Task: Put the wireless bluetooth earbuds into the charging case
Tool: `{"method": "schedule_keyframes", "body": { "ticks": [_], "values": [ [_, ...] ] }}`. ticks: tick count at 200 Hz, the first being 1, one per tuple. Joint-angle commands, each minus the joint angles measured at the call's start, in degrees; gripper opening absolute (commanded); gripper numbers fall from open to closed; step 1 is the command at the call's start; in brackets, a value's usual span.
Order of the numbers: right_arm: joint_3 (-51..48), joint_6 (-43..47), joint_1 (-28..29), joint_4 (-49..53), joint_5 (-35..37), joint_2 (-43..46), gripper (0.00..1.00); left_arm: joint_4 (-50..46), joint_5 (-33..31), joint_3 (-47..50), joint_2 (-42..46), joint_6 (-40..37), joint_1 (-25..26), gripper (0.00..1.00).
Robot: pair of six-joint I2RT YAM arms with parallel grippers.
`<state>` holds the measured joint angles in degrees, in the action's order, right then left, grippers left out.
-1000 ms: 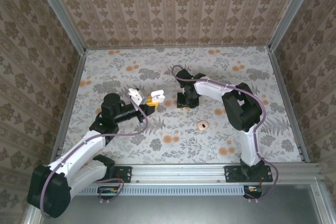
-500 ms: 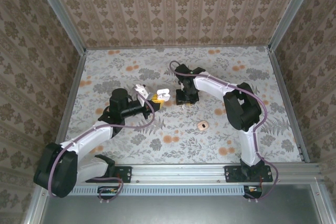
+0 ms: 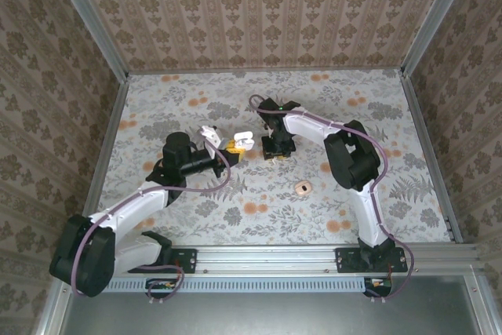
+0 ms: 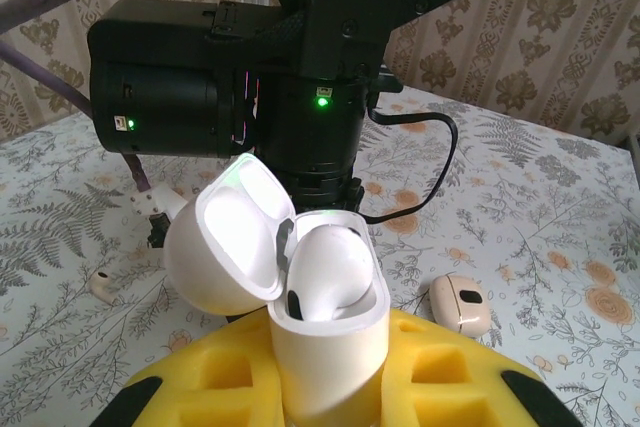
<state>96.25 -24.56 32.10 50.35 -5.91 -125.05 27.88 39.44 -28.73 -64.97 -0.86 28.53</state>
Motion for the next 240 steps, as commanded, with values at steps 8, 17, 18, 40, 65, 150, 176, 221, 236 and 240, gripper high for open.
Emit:
{"method": "schedule_keyframes", "body": {
  "ticks": [8,17,18,40,65,150,176,221,236,240],
  "values": [
    [1.14,0.99,-0.19,2.32,0.86,-1.76,0.31,1.04,0.46,-1.06,1.34,0.84,0.56,0.00],
    [1.15,1.08,-0.19,2.30,0.89,-1.98,0.29,1.04,0.47,-1.06,1.34,0.82,0.56,0.00],
    [1.19,1.08,-0.19,2.30,0.89,-2.05,0.29,1.04,0.46,-1.06,1.34,0.80,0.56,0.00],
    [1.31,1.17,-0.19,2.65,0.66,-2.23,0.23,0.87,0.39,-1.00,1.53,0.82,0.65,0.00],
    [0.73,1.15,-0.10,2.83,0.85,-1.37,0.18,0.72,0.14,-0.89,1.80,0.77,0.66,0.00],
    [-7.57,-3.92,-0.28,-5.39,1.08,15.12,0.11,2.10,-0.39,-1.18,2.04,0.91,1.00,0.00],
    [-11.29,-6.37,-0.28,-10.41,1.54,23.64,0.11,3.61,-0.95,-2.03,2.09,1.22,1.47,0.00],
    [-16.51,-9.78,-0.19,-20.65,1.89,36.57,0.10,8.59,-4.23,-2.67,1.47,0.87,3.30,0.00],
    [-18.11,-10.64,0.05,-24.22,1.69,40.34,0.10,10.45,-5.10,-2.90,1.01,0.32,4.11,0.00],
    [-18.56,-10.84,0.15,-25.36,1.66,41.30,0.10,11.06,-5.29,-2.91,0.92,0.21,4.28,0.00]
  ]
}}
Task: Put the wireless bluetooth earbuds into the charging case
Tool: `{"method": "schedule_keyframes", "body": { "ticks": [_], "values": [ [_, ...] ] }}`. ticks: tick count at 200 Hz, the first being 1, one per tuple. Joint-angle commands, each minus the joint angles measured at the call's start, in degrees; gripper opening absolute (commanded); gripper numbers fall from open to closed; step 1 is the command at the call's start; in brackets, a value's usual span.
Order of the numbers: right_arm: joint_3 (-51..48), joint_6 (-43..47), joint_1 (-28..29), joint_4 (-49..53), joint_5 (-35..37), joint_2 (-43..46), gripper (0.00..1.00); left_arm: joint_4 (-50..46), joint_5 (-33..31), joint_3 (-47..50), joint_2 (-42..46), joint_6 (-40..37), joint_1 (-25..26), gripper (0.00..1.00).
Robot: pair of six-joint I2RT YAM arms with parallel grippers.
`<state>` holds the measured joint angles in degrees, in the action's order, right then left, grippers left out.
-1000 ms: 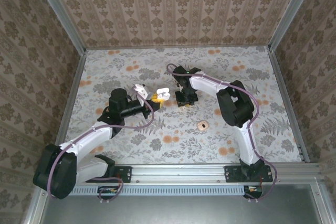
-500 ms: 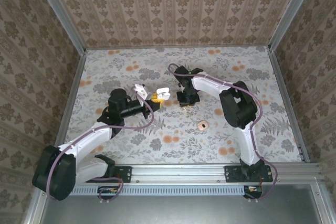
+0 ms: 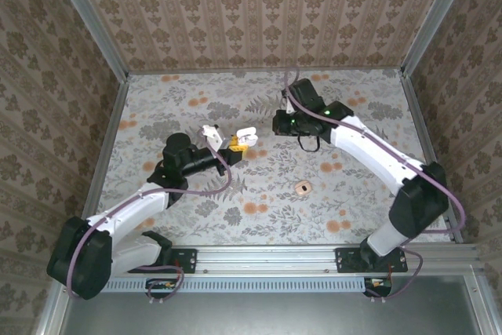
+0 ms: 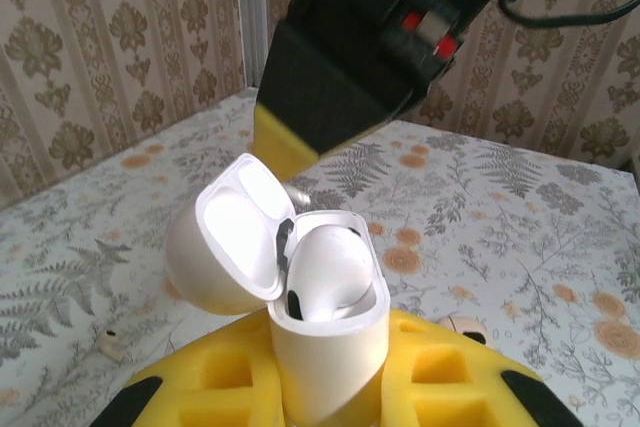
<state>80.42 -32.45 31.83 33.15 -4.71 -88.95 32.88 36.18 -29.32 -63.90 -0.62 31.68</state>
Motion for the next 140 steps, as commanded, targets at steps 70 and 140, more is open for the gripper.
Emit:
{"method": "schedule_keyframes", "body": {
  "ticks": [70,140],
  "values": [
    [-9.99,-4.16,4.91,-24.06,0.49,17.50,0.09,14.01,-4.62,-3.44,-2.61,-0.95,3.81,0.00],
    [-13.62,-3.57,7.54,-29.89,-0.30,18.11,0.09,13.80,-5.86,-4.43,-2.04,-1.31,4.96,0.00]
  ]
}}
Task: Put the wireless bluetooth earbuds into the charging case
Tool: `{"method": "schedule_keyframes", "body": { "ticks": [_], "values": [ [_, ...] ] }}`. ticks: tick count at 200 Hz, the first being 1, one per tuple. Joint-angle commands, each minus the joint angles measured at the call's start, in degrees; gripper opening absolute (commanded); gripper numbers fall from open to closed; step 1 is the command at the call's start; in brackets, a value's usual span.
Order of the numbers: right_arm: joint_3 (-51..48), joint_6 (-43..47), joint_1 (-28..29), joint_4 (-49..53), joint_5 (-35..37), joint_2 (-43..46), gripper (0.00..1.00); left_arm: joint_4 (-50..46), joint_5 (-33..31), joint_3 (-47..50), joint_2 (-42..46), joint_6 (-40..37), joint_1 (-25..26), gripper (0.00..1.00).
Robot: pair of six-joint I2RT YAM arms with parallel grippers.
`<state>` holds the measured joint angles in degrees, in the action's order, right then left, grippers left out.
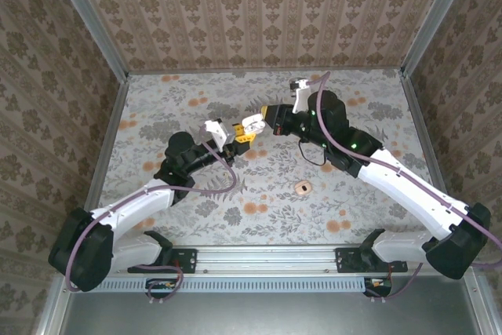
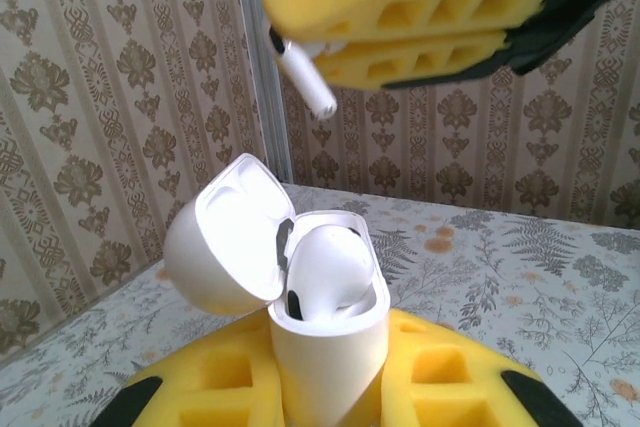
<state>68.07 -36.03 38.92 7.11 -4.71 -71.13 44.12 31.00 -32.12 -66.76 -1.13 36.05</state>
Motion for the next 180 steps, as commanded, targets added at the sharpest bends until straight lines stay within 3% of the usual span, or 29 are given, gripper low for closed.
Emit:
{"method": "schedule_keyframes", "body": {
  "ticks": [1,180],
  "values": [
    [-1.32,0.05,0.46,-3.86,-0.26,0.25,0.09,2.56,-0.73,-1.63,0.83,-0.81,0.59,0.00],
    [-9.46,3.84,1.51,-12.32,2.16,-0.31,0.07,4.86,-2.18,-1.28,1.46,2.37,0.90,0.00]
  ]
}}
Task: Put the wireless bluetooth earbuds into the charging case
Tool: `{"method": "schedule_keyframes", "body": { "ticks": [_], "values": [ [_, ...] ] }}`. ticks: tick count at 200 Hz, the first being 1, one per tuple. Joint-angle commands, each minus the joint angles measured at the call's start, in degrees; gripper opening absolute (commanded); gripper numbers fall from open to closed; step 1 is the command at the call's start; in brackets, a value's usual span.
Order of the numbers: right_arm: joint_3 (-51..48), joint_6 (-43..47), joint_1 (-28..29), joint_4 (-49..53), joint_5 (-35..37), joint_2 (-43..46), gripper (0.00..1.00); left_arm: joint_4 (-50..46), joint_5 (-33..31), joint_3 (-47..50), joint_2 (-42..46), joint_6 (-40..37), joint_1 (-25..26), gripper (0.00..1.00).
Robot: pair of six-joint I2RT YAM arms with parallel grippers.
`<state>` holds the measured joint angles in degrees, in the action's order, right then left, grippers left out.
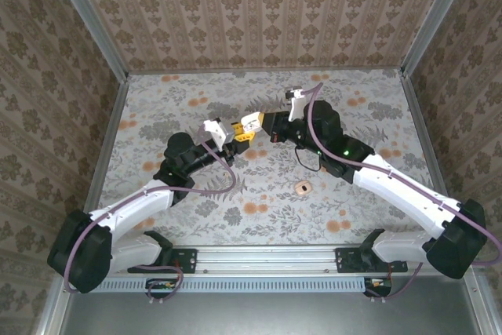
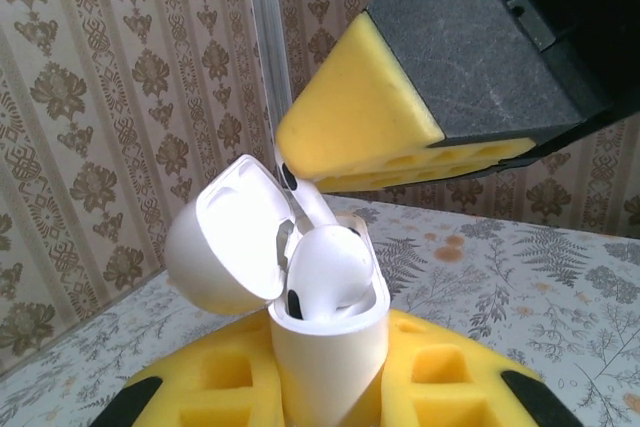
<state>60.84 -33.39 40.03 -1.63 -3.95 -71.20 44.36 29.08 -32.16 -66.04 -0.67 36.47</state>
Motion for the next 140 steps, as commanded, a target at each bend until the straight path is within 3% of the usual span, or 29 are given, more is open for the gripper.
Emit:
{"method": "schedule_keyframes", "body": {
  "ticks": [1,68,140],
  "values": [
    [-2.27,1.21,0.40,-3.74,1.44,-0.25,0.07,4.69,-0.25,-1.24,0.74,1.95,0.51,0.00],
    [-7.74,1.18,0.82,-11.43,0.87,0.62,0.08,6.35,-0.67,-1.32,0.32,3.14,0.53,0.00],
    [-4.54,1.05,1.59,-5.00,-3.56,2.00,0.33,6.27,-0.65,-1.15,-0.31,3.14,0.55,0.00]
  ]
}}
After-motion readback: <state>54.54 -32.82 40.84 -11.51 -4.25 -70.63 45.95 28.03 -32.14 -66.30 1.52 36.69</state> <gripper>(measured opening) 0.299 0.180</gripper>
